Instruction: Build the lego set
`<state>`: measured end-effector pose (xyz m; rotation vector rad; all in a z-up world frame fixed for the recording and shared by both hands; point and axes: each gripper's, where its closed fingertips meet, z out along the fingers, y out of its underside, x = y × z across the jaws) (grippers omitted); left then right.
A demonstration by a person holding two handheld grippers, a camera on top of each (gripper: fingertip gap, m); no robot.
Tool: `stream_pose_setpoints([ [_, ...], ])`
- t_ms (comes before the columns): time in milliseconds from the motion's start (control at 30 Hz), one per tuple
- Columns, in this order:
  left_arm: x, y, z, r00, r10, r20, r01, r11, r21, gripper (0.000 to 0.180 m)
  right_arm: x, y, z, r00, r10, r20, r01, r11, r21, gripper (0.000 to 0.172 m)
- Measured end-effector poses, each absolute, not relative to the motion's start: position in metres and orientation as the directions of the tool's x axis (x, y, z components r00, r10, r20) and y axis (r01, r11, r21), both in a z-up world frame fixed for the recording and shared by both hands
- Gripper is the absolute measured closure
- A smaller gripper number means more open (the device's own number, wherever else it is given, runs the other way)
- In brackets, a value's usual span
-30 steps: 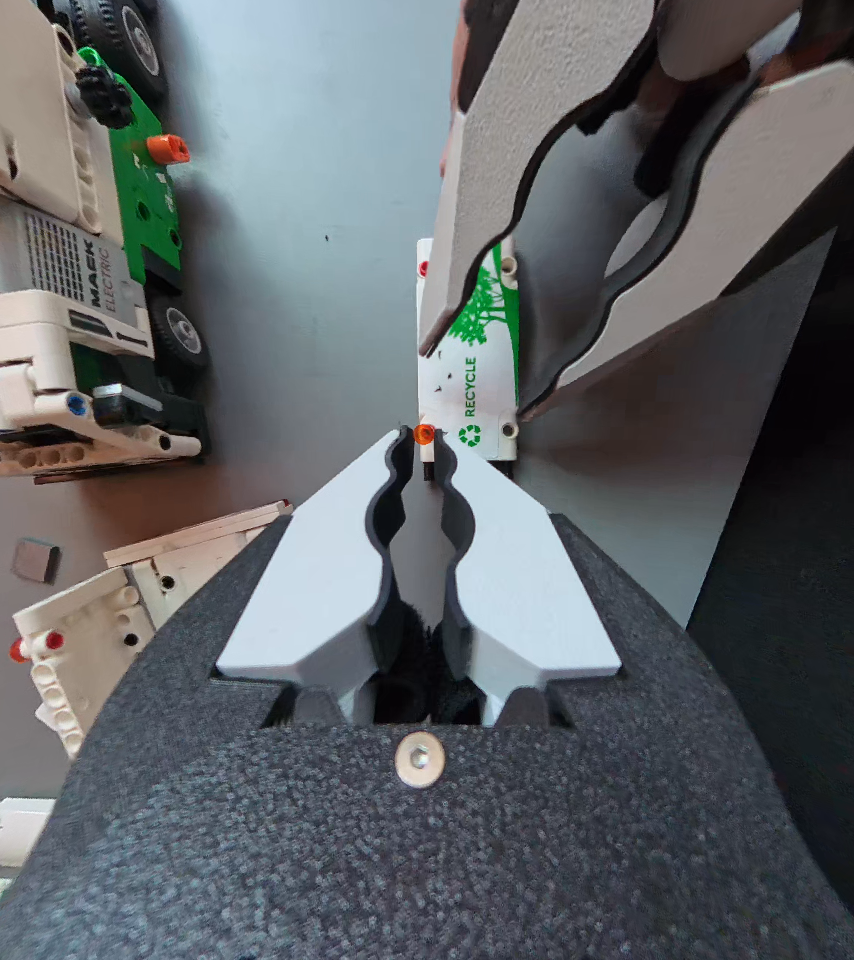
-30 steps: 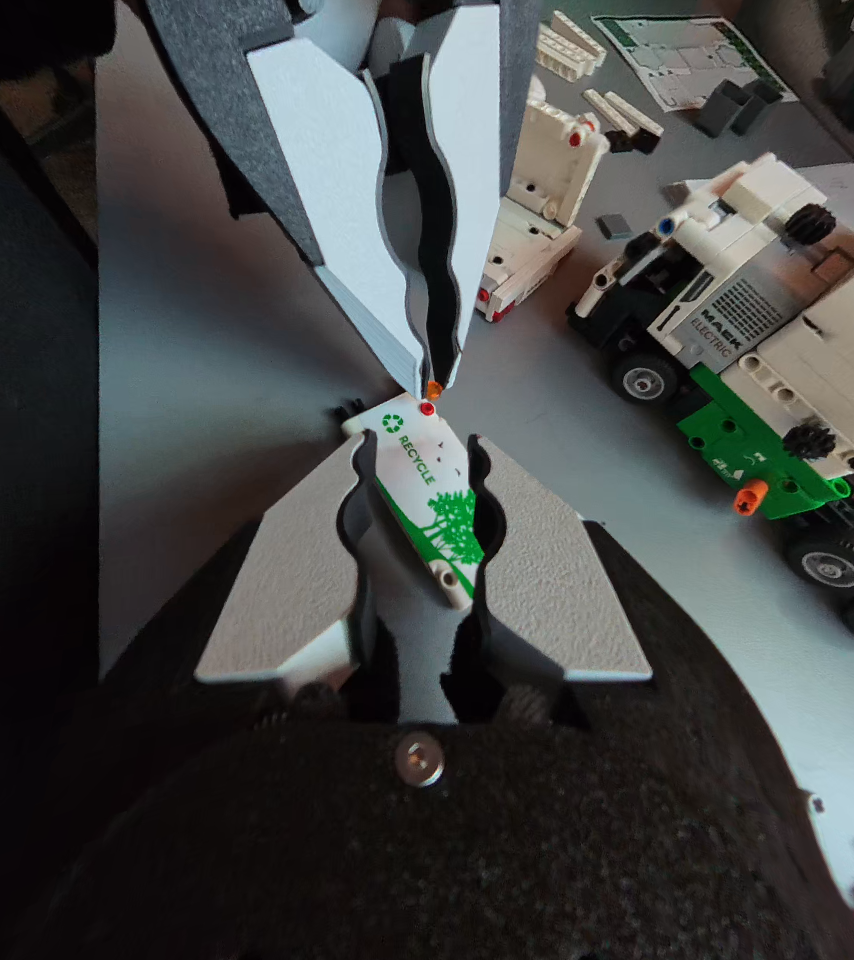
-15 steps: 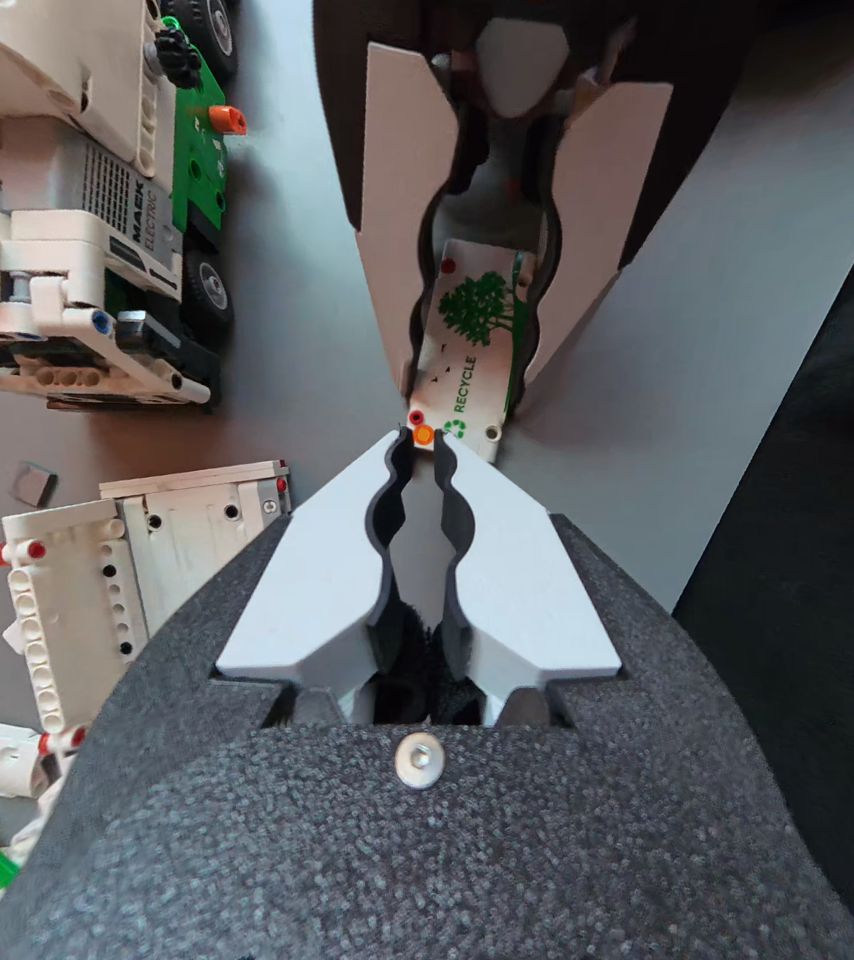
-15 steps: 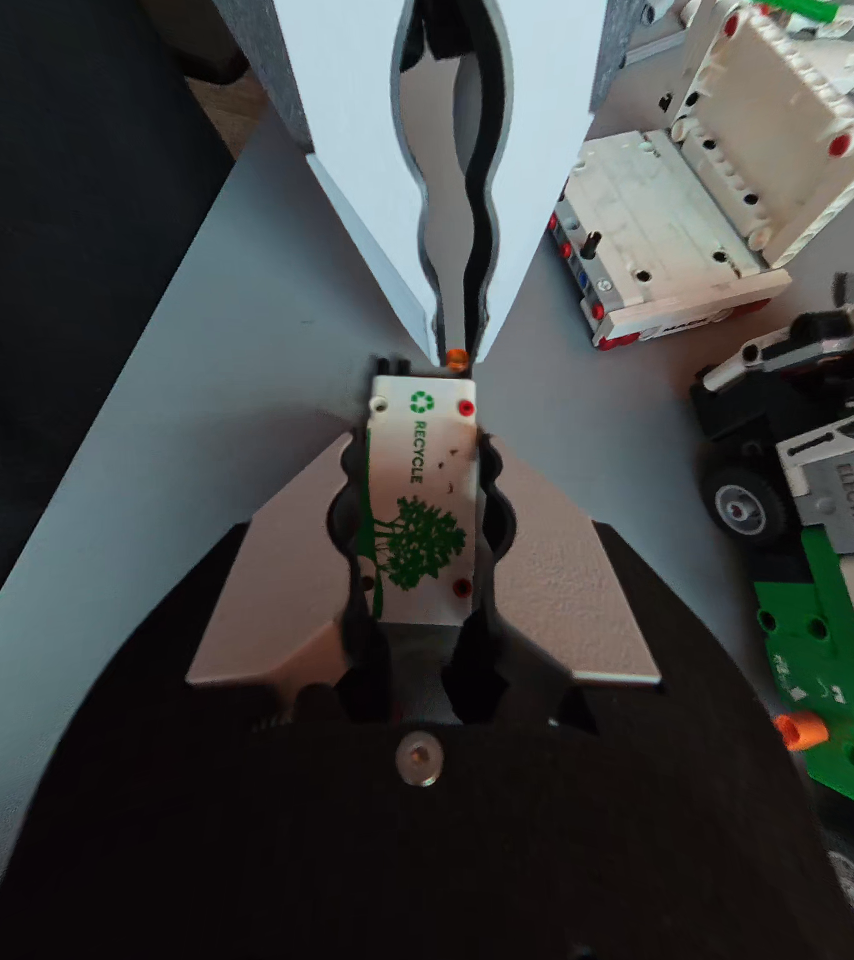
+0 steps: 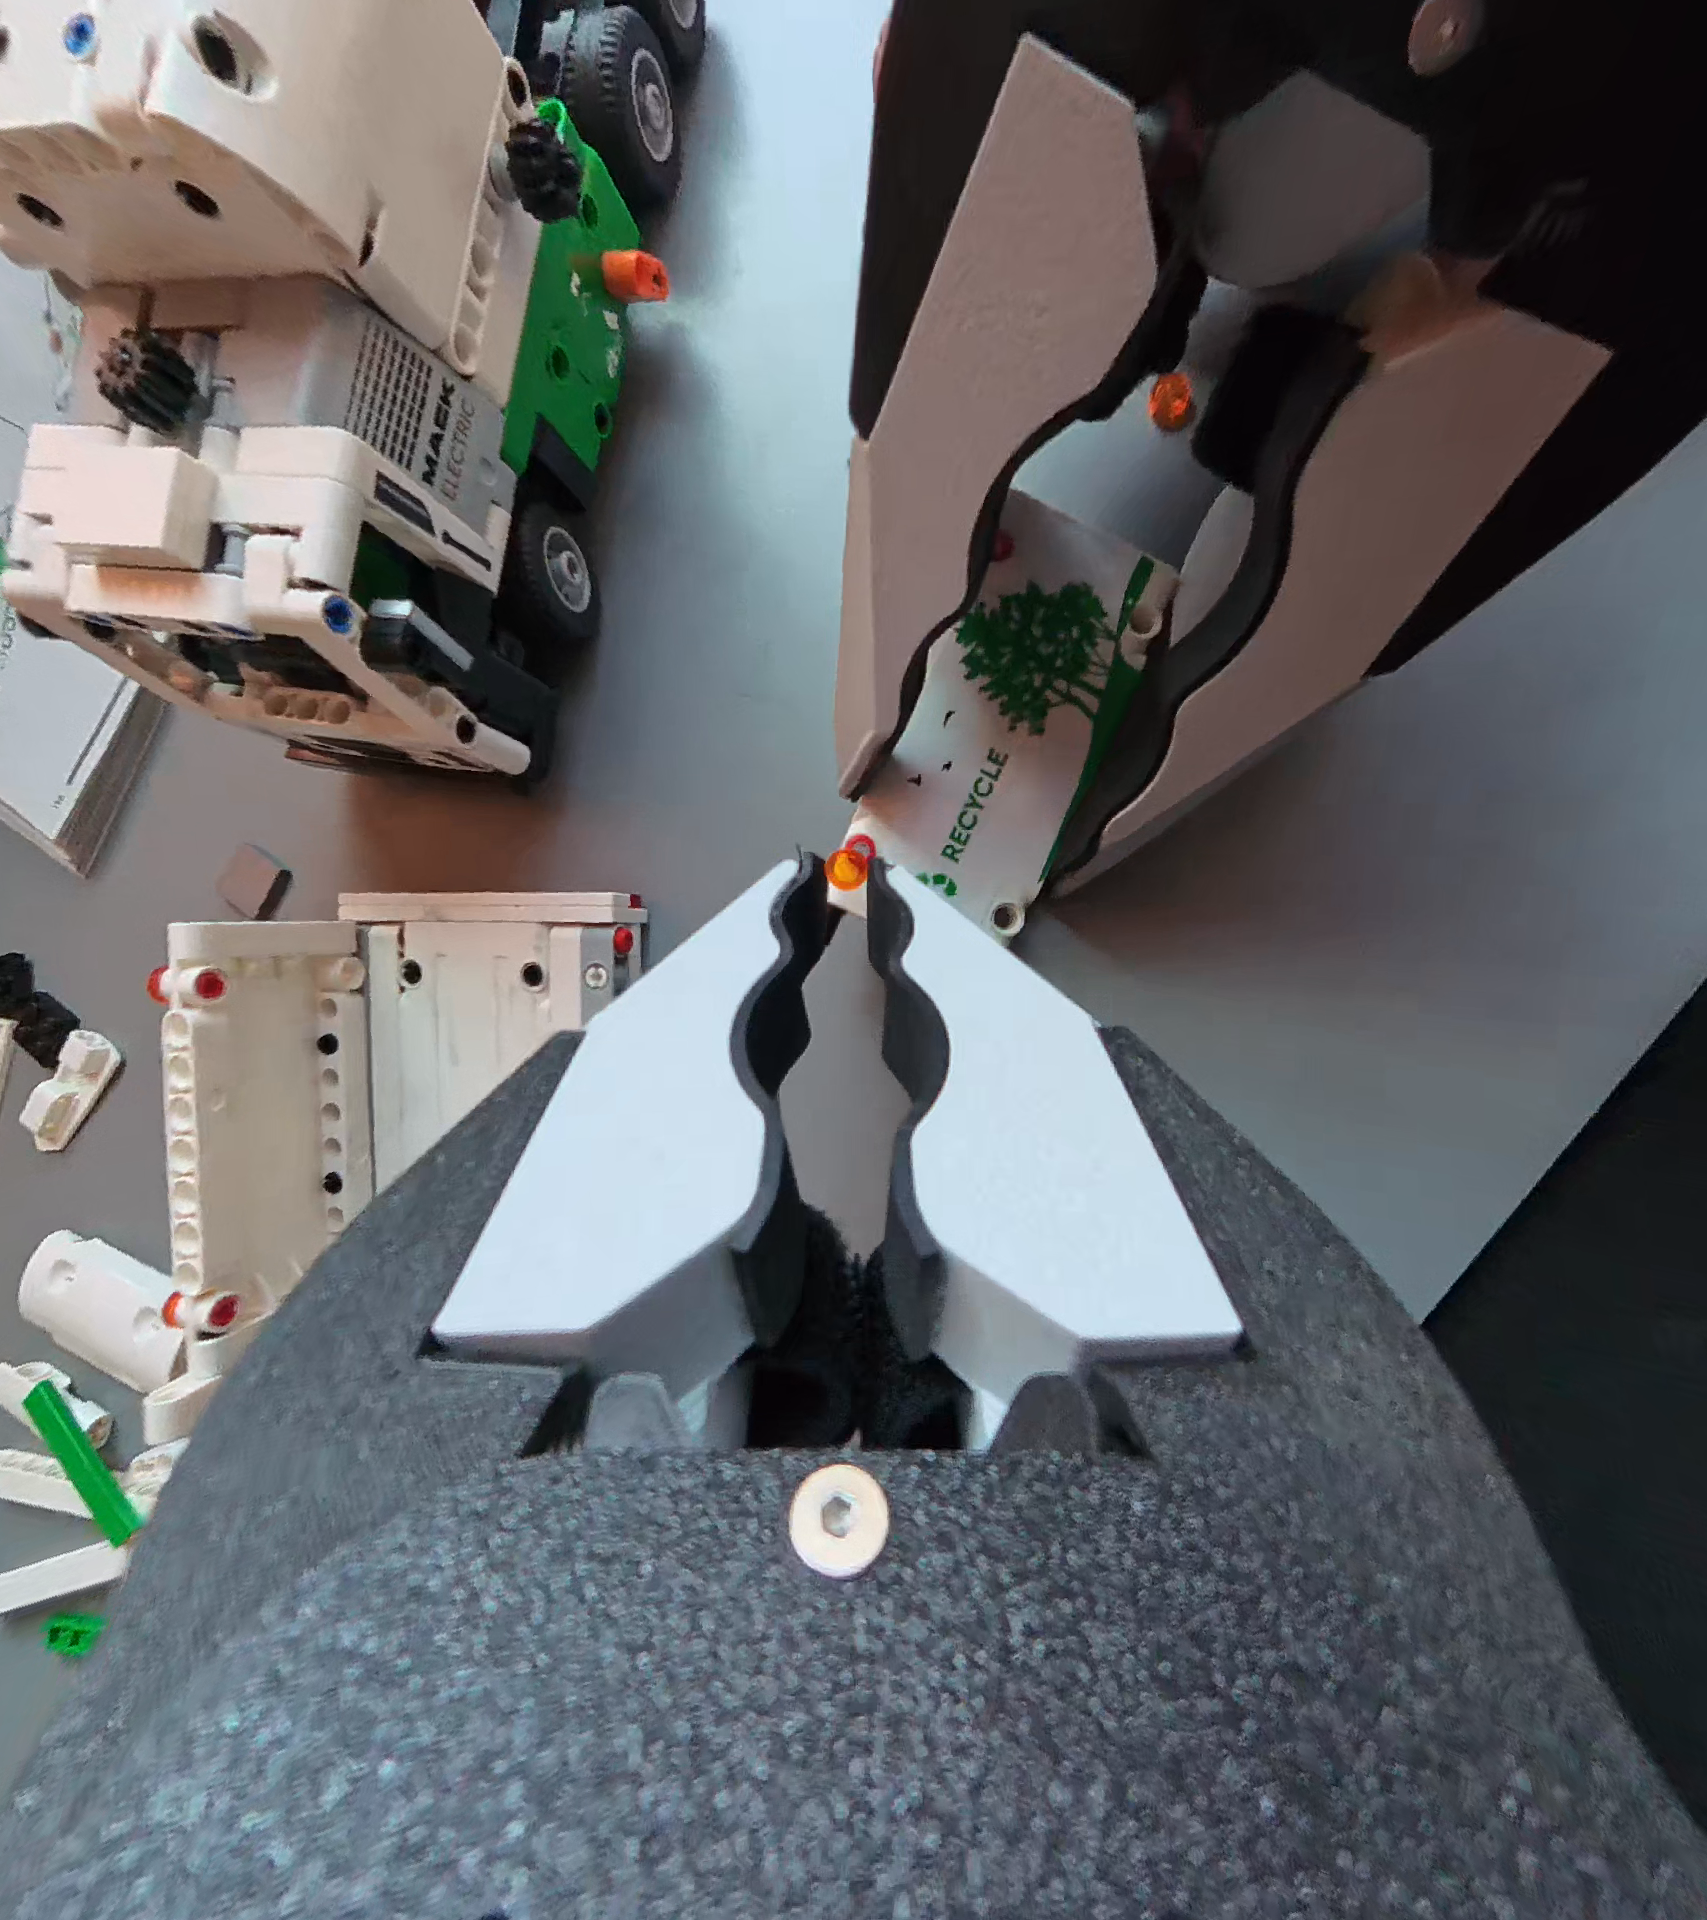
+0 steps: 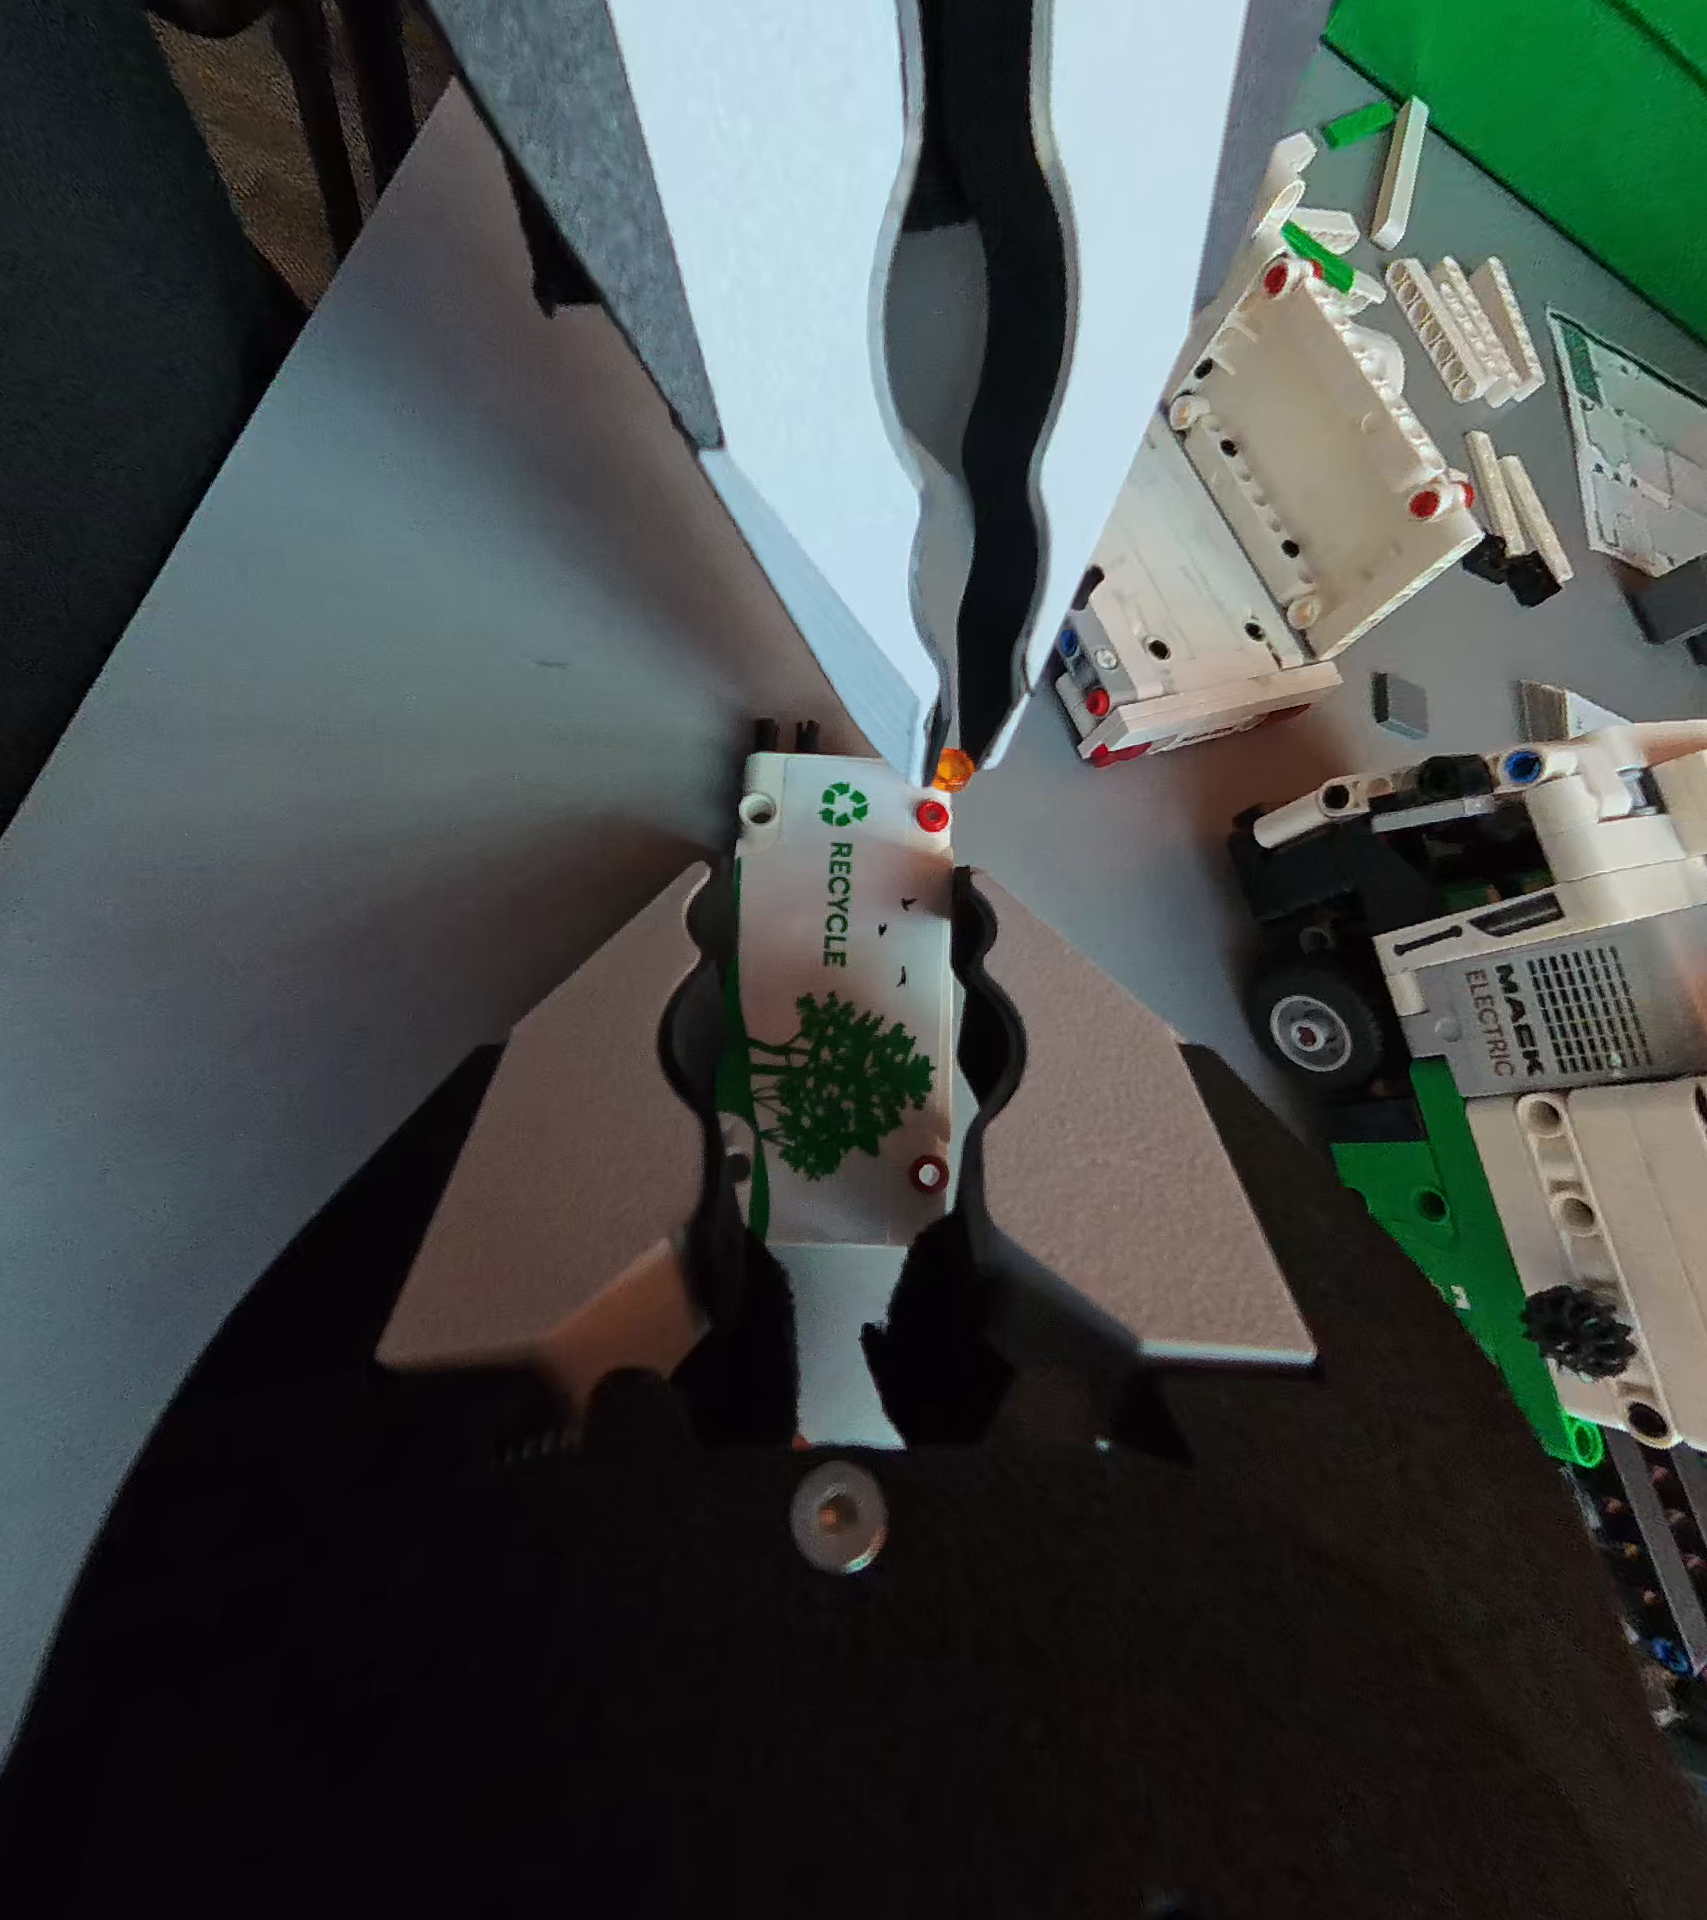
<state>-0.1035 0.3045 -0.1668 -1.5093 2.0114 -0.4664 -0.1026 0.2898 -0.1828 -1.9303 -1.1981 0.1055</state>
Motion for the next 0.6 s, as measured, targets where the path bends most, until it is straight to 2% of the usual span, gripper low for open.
stream_pose_setpoints([
  [33, -0.1034, 0.3041, -0.1678, -0.198, -0.949, -0.246, -0.751, 0.308, -0.584, 0.174, -0.1026, 0.2898, -0.1828, 0.539, 0.771, 0.34, 0.702, -0.187, -0.687, 0.132],
  [600, -0.1014, 0.303, -0.1721, -0.234, -0.931, -0.28, -0.78, 0.352, -0.518, 0.174, -0.1041, 0.2904, -0.1821, 0.53, 0.76, 0.375, 0.717, -0.166, -0.677, 0.132],
])
